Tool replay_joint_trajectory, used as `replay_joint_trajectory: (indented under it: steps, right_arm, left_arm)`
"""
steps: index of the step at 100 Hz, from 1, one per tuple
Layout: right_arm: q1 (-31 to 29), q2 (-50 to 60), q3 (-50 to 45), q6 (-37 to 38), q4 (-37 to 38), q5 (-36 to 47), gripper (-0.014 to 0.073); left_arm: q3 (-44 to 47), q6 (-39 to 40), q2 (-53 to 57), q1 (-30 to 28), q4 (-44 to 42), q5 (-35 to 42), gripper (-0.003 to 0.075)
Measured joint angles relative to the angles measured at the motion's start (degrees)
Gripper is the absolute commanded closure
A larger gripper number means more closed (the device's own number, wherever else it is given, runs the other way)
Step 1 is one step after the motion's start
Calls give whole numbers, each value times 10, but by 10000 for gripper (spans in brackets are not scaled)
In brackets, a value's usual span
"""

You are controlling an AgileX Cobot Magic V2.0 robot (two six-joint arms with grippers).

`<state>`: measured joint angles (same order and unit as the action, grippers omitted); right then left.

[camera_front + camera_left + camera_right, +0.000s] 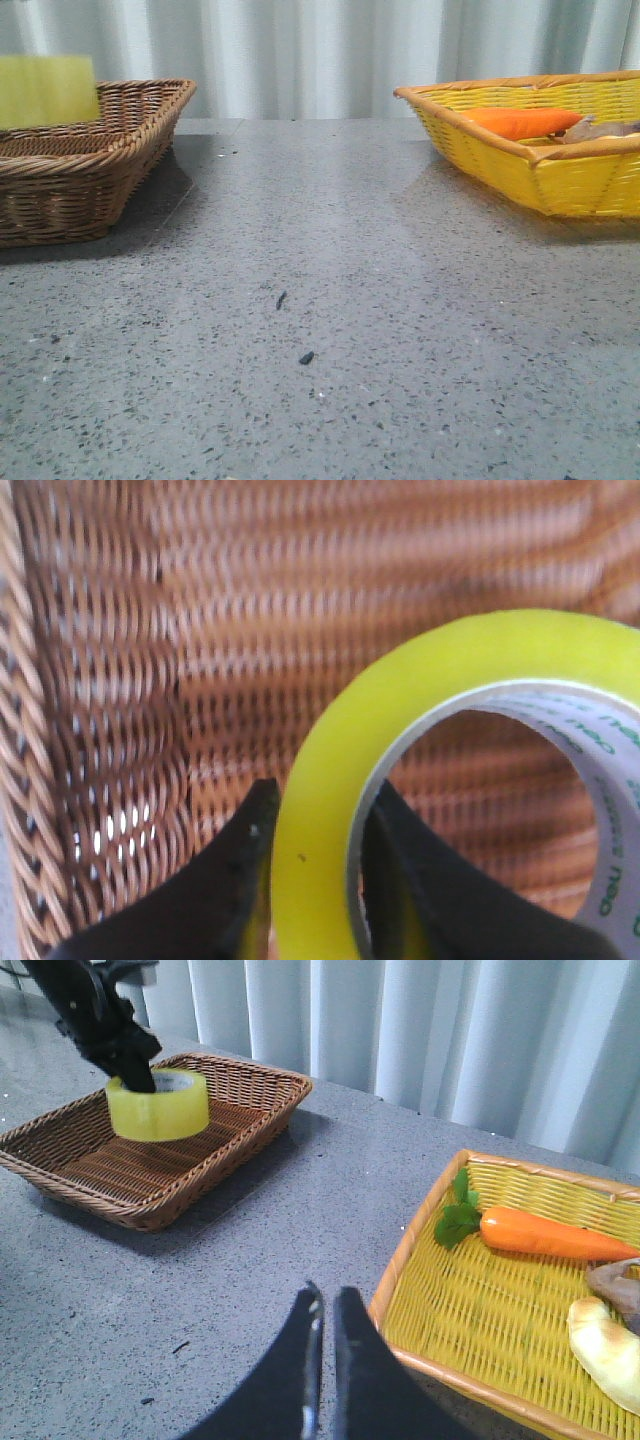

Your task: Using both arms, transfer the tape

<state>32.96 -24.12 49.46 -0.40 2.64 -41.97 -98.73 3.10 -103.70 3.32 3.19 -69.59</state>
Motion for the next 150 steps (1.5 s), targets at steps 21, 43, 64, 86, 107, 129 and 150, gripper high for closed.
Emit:
replay_joint_trajectory:
  steps: [21, 43, 64, 86, 107, 129, 150]
  right_arm:
    - [0, 0, 0, 0, 0, 2, 662]
    - [0, 0, 0, 0, -3, 5, 662]
    - [0, 24, -33, 0, -10, 33, 662]
    - [0, 93, -107, 0, 8, 124, 661]
    - [0, 110, -135, 0, 56, 142, 662]
    - [0, 110, -136, 4, 29, 118, 662]
    - [0, 110, -136, 7, 17, 117, 662]
  left_arm:
    - [20, 10, 0, -2, 10, 18, 229]
    - [46, -6, 46, 13, 35, 96, 248]
    - [184, -13, 197, 105, 29, 311, 310]
    - [404, -15, 374, 252, 27, 510, 383]
    - [557, -15, 483, 334, 27, 547, 561]
    - [628, -15, 565, 343, 27, 554, 741]
    - [633, -15, 588, 343, 27, 566, 741]
